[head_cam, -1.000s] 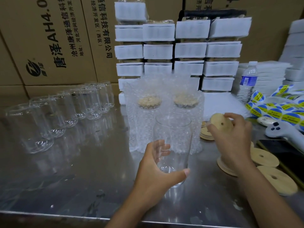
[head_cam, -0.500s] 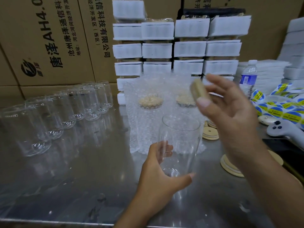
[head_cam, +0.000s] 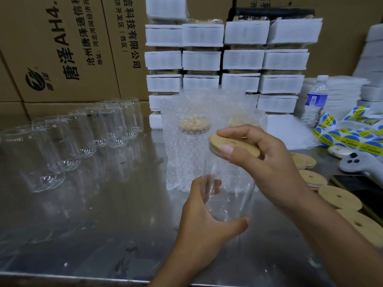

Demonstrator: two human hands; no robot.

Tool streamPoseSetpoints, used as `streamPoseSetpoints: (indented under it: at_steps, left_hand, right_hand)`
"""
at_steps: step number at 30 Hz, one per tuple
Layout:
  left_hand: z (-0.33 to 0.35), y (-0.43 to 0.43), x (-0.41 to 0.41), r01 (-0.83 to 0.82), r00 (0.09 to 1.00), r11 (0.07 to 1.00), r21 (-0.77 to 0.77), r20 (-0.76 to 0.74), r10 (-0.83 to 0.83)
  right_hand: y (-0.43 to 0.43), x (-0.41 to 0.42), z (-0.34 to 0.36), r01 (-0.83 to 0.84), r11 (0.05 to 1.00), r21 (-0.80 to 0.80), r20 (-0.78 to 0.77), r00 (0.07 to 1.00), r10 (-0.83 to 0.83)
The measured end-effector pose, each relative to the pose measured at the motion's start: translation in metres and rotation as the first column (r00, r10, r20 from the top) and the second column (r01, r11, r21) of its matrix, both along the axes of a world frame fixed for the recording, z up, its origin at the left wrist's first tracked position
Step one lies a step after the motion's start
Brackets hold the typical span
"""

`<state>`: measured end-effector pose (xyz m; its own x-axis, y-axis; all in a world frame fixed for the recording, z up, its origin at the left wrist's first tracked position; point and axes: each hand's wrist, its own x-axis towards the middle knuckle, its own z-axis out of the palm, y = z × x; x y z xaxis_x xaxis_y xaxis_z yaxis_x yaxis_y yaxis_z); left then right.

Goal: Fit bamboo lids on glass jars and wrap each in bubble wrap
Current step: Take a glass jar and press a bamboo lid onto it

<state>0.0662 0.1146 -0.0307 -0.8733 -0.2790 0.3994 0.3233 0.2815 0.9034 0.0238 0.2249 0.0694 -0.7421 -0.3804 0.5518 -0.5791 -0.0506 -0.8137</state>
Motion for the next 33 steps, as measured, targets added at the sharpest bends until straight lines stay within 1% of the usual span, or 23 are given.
streamPoseSetpoints:
  at_steps: [4,7,15,18,20,23,24,25,27,28,29,31,33]
  left_hand:
    - [0.0,-0.001,0.0,-0.006,1.0,1.0,0.017,-0.002,0.006]
    - [0.0,-0.002,-0.001,-0.009,1.0,1.0,0.028,-0.006,0.009]
    - [0.001,-0.002,0.0,-0.002,1.0,0.999,0.043,-0.001,0.002]
    - [0.001,-0.002,0.002,-0.005,1.0,0.999,0.035,0.009,0.004]
    - [0.001,-0.002,0.003,-0.008,1.0,1.0,0.03,0.005,0.008]
    - [0.001,-0.001,0.003,-0.011,1.0,0.999,0.052,-0.006,0.011]
    - [0.001,-0.001,0.002,-0.014,1.0,0.997,0.071,-0.008,0.015]
    - [0.0,-0.002,0.001,-0.018,1.0,0.996,0.085,-0.006,0.019]
    - [-0.001,-0.002,0.001,-0.028,1.0,0.995,0.092,0.003,0.028]
    - [-0.002,-0.002,0.0,-0.032,0.999,0.995,0.096,0.009,0.031]
    - [-0.002,-0.002,0.0,-0.033,0.999,0.994,0.109,0.014,0.032]
    - [-0.003,-0.003,-0.002,-0.043,0.999,0.99,0.137,0.028,0.04]
    - [-0.005,-0.004,-0.004,-0.058,0.998,0.985,0.163,0.02,0.056]
  right_hand:
    - [-0.009,0.001,-0.005,-0.003,0.999,-0.039,0.002,1.0,0.003]
    - [-0.013,0.001,-0.007,0.024,0.998,-0.061,-0.004,1.0,-0.024]
    - [-0.017,-0.001,-0.007,0.115,0.993,0.007,-0.051,0.992,-0.114]
    - [-0.013,-0.001,-0.01,0.093,0.996,-0.007,-0.052,0.994,-0.093]
    - [-0.008,-0.002,-0.011,0.05,0.999,-0.001,-0.056,0.997,-0.05]
    - [0.005,-0.002,-0.007,0.0,1.0,-0.001,-0.119,0.993,0.0]
    - [0.011,-0.005,-0.004,0.018,0.999,-0.036,-0.143,0.99,-0.023]
    - [0.018,-0.011,-0.001,0.067,0.994,-0.083,-0.166,0.983,-0.08]
    - [0.034,-0.03,0.007,0.213,0.958,-0.194,-0.18,0.952,-0.248]
    - [0.043,-0.045,0.011,0.293,0.929,-0.225,-0.172,0.927,-0.334]
    - [0.051,-0.062,0.014,0.374,0.899,-0.226,-0.154,0.898,-0.412]
    - [0.064,-0.101,0.018,0.495,0.852,-0.171,-0.087,0.853,-0.514]
    - [0.071,-0.141,0.017,0.6,0.798,-0.054,-0.028,0.798,-0.602]
